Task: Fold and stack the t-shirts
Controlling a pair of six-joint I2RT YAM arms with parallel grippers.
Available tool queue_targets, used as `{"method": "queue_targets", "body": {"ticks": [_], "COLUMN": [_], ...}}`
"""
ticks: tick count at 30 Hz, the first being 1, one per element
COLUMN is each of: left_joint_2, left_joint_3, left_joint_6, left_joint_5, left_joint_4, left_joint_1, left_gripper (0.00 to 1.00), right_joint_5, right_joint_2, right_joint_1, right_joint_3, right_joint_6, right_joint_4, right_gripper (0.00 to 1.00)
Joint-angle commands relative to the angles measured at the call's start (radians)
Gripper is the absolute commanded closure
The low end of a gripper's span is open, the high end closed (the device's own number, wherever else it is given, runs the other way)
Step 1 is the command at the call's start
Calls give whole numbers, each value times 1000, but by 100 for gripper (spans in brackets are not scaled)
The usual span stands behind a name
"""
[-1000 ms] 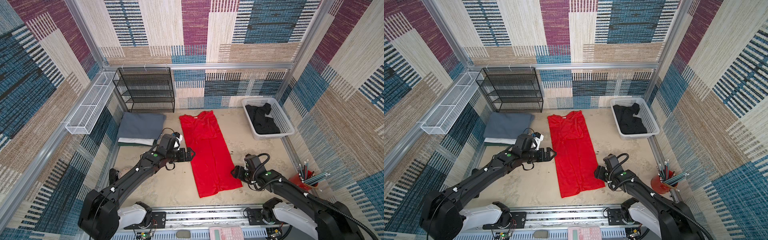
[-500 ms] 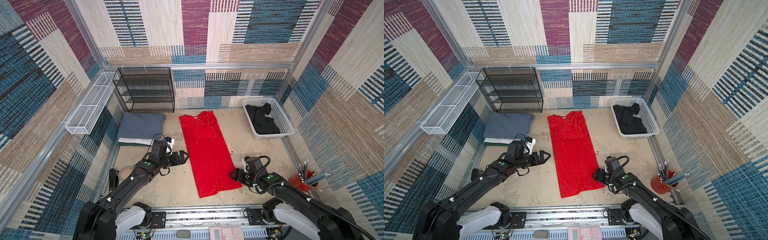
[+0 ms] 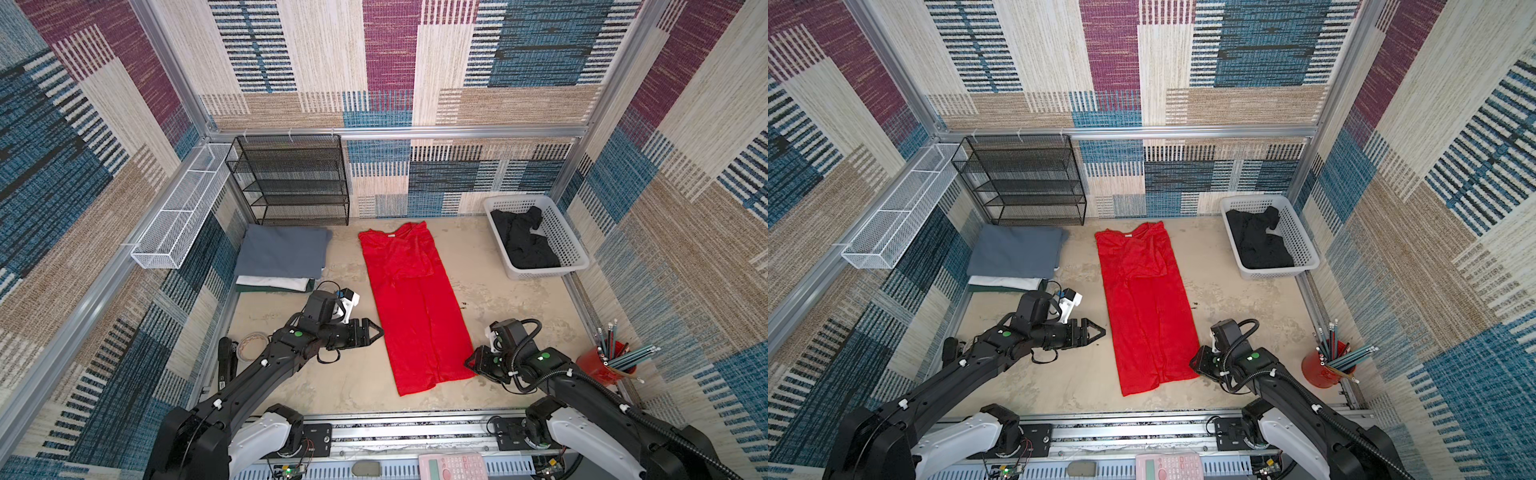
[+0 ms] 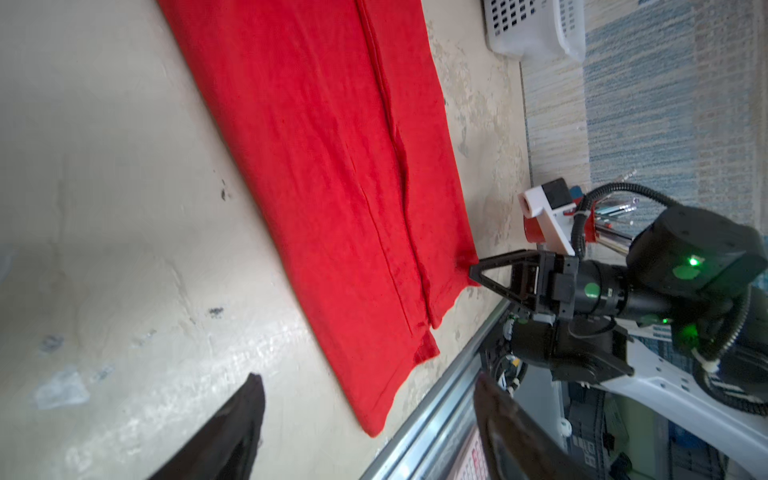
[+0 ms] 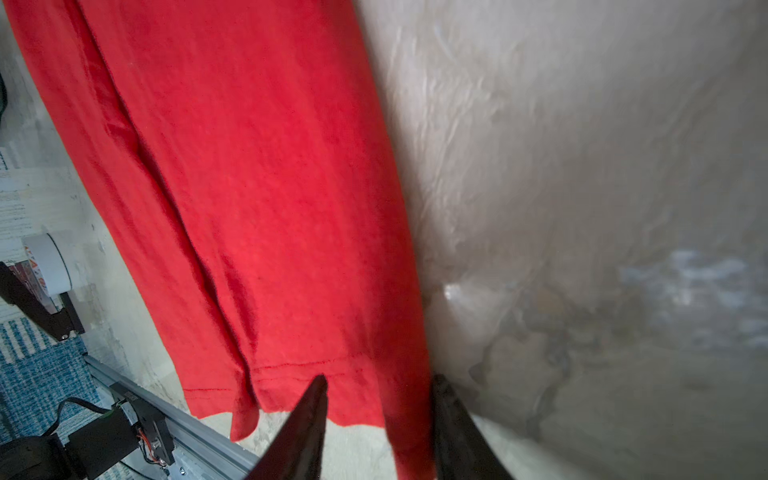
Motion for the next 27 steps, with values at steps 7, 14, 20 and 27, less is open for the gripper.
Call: {"method": "queue_targets", "body": {"ticks": [7,14,20,27], "left_joint_2": [-93,-47,17,126], "left_joint_3": [-100,-172,-144,-140], "left_joint_6": [-60,-190,-233,-300], "left_joint_5": [4,-28,-117,-171], "left_joint_4": [-72,66,78,130], "left_joint_1": [-78,-196,-311,-403], "left_gripper": [22,24,28,32], "right_joint_5": [-113,-150,-172,-182], "right_joint_2": [21,-1,-19,-44], "right_joint_1": [0,0,0,-1], "right_joint_3": [1,-9,-21,-31], "right_joint_6": [17,36,44,56], "right_joint_4": [39,96,116,141], "right_gripper": [70,74,77,81]}}
